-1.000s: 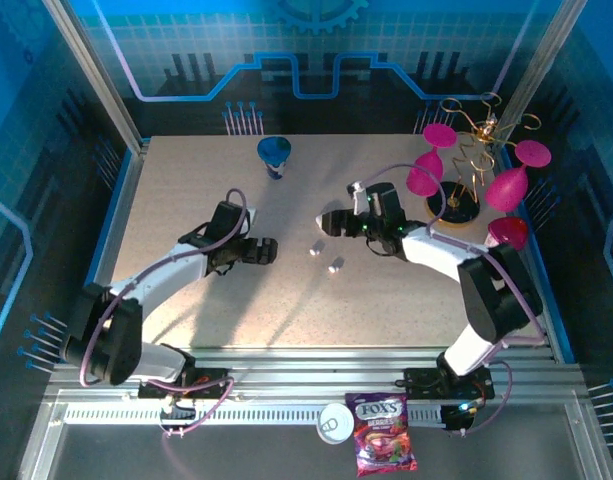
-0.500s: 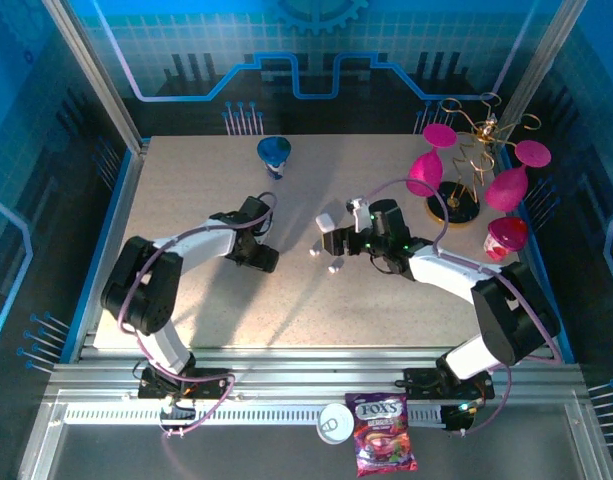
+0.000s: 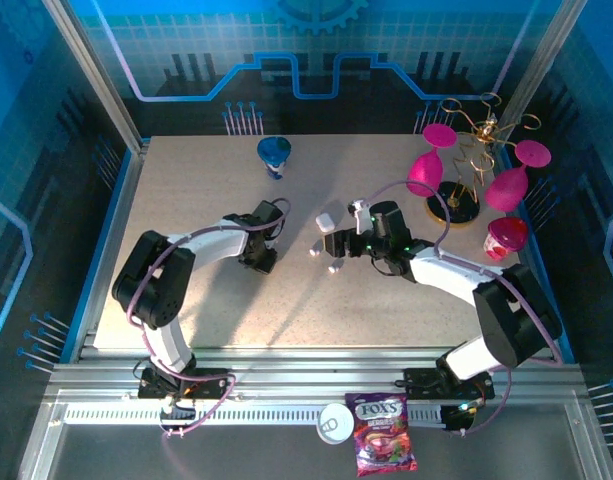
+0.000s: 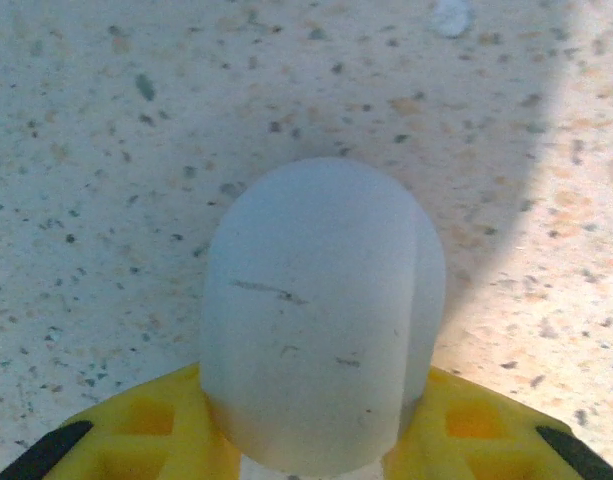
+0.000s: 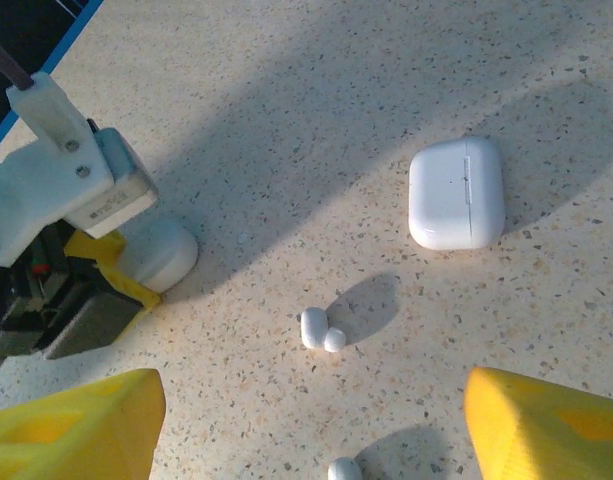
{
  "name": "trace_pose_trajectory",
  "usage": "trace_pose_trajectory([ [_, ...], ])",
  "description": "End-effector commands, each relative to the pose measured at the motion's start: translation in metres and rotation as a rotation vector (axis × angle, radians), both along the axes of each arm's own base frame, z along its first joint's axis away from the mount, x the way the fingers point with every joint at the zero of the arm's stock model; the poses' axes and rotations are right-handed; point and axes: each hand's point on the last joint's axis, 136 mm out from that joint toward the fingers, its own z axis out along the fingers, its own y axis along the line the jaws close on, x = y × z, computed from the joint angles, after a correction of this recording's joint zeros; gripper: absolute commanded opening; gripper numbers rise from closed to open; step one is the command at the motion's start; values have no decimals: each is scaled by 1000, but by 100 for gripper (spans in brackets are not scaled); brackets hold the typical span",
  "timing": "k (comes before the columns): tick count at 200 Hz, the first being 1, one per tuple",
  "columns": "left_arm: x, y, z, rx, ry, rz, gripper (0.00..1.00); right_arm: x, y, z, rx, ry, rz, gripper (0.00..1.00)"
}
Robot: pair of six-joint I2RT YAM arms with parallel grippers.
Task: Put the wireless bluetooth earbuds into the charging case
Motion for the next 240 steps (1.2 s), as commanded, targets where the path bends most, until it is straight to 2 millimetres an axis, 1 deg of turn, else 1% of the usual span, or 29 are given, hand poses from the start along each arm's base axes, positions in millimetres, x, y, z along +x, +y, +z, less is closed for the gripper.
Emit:
trace_pose_trajectory([
  [1,-2,-10,20,-31,-64,-32,33,-7,-5,13,53,43,-37,78],
  [13,-4,-26,33,-114,-97,-71,33,-13,-8,15,88,90,-51,77],
  [25,-6,-45,52,-235,-148,-121,33,-20,-11,16,121,149,-57,77],
  [36,-8,-58,70,-334,-200,-160,32,-27,-15,15,148,217,-62,77],
  [50,-13,-76,94,-461,-272,-244,31,-37,-13,16,187,296,-46,76],
  [64,-21,-93,119,-580,-364,-344,30,-48,-6,23,238,339,-2,75],
  [73,-26,-101,134,-644,-424,-406,27,-54,0,30,284,356,32,75],
  [92,-38,-112,161,-734,-536,-502,26,-63,12,46,395,387,96,73],
  [106,-41,-115,174,-754,-599,-540,26,-68,19,58,464,406,137,73],
  [126,-44,-115,177,-742,-614,-567,26,-72,26,72,539,406,165,72],
  [150,-53,-119,173,-747,-591,-621,26,-77,38,85,597,400,221,72],
  [169,-58,-120,165,-717,-568,-653,27,-78,45,89,628,404,241,71],
  [197,-60,-120,156,-643,-563,-677,28,-81,56,92,632,405,275,69],
  [223,-63,-122,157,-632,-565,-696,29,-81,64,88,611,420,281,62],
  [240,-63,-122,157,-618,-570,-706,29,-79,65,83,592,430,268,49],
])
